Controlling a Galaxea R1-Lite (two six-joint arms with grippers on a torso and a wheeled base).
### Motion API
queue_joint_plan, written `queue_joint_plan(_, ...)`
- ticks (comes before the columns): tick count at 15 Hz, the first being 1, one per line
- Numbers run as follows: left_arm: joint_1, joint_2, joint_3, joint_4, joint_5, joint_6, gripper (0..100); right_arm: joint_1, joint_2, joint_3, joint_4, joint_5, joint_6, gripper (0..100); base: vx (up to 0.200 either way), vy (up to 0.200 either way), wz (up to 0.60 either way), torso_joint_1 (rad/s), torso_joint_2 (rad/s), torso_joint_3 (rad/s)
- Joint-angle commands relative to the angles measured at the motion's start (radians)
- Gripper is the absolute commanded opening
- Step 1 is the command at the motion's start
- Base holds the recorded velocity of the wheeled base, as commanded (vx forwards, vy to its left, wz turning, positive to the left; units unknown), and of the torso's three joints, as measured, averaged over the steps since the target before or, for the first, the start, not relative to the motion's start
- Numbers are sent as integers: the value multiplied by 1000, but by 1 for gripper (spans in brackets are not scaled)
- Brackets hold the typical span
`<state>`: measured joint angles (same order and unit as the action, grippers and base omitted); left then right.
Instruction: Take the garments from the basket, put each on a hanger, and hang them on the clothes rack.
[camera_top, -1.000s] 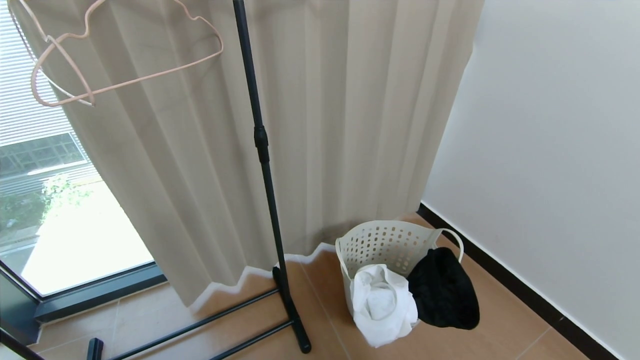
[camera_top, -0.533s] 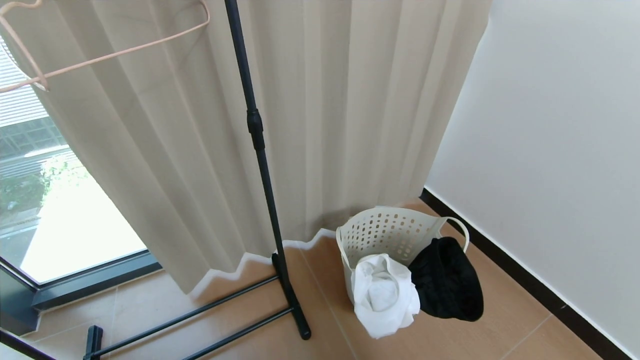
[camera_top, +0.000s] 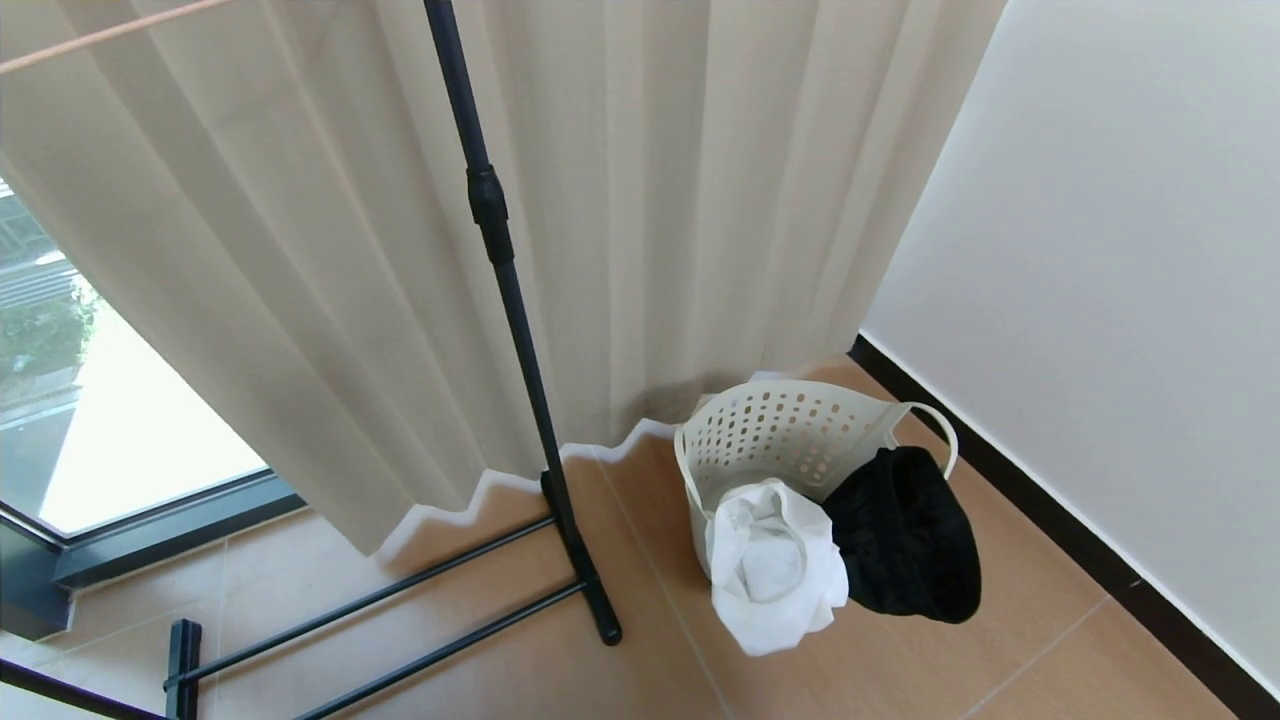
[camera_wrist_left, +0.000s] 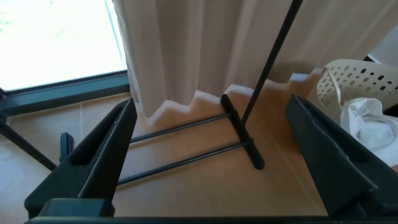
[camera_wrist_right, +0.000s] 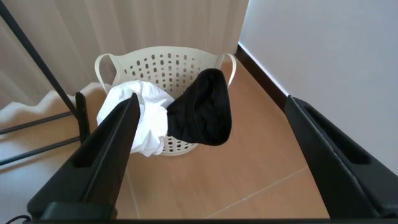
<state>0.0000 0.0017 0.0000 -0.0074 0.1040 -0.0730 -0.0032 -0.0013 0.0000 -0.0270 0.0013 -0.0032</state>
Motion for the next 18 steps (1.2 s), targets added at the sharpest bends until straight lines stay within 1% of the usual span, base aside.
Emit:
queue_joint_plan(1,2,0,0,0,0,-1,100,0,1,0,-1,0,-4,100,0,0,0,2,-2,-198)
queue_joint_plan(7,2,0,0,0,0,-1,100,0,1,0,-7,-3,-17,100,0,0,0,0,6,-198)
queue_joint_plan(13,2,0,0,0,2,-2,100,0,1,0,-7,-7,-4,100,0,0,0,4,2,-195)
queue_joint_plan(16,2,0,0,0,2,-2,100,0,1,0,1,6,-26,100,0,0,0,9,1,-204)
queue_joint_plan(17,2,0,0,0,2,-2,100,0,3,0,6,48,-54,100,0,0,0,2,-2,-188)
queue_joint_plan(18,0,0,0,0,2,-1,100,3,23,0,30,51,-58,100,0,0,0,-2,7,-188)
